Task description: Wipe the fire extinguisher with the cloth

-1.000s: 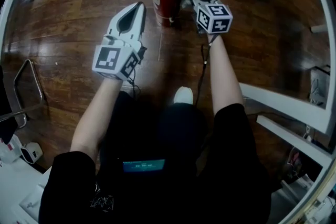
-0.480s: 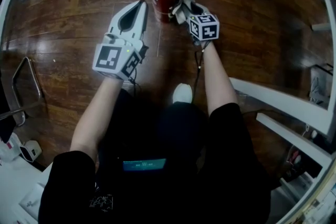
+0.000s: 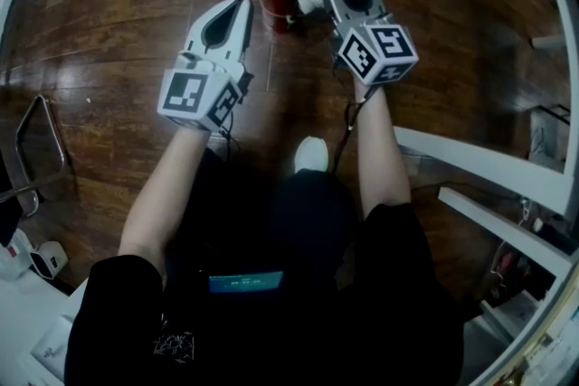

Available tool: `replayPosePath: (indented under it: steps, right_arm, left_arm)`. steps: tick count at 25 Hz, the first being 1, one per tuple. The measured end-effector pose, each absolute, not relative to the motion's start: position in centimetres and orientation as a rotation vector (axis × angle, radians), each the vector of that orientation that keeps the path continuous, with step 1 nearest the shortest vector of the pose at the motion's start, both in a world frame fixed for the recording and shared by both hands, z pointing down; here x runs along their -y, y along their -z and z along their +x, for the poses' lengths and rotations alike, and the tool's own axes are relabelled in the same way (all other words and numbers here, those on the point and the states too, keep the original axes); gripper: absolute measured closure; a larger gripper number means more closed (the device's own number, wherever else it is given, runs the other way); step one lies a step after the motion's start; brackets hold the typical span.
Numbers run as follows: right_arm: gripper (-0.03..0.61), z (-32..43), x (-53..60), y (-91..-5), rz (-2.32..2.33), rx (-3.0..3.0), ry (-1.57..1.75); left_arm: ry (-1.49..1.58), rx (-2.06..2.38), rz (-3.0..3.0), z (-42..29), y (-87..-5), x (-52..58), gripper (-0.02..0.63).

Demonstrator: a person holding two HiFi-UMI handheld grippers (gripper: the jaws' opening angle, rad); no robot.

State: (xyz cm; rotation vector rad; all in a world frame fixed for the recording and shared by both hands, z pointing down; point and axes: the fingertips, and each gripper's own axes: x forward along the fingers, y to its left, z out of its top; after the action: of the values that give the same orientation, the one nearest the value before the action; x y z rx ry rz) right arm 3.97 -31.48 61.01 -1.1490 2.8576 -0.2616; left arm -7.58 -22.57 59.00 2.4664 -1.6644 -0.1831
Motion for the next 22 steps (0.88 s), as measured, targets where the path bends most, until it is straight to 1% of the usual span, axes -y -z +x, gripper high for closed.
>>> replayPosePath:
  steps: [2,5,9,17,22]
  right_arm:
    - [0.468,2.0,31.0,-59.7,-1.131,-2.877,0.219]
    - [0.468,-0.4,31.3,-61.2,-1.170,-2.941,0.195]
    - [0.468,-2.5,31.3,-65.8,-1.198,-3.044,0.216]
    - [0.468,-6.0,30.2,-78.2,-1.142,-3.372,0.285]
    - [0.469,-5.8,29.7,-81.7,-1.146,-3.463,0.376]
  left_arm:
    - [0.180,1.666,2.465,-7.8,-59.0,22.3,0.611]
    - [0.178,1.672,2.462,-8.2,-59.0,21.8,0.611]
    - [0.180,1.671,2.467,-8.6,-58.9,21.7,0.611]
    - [0.172,1.673,2.455,-9.0,-59.7,21.3,0.611]
    - [0.171,1.685,2.445,-9.7,-59.8,21.2,0.611]
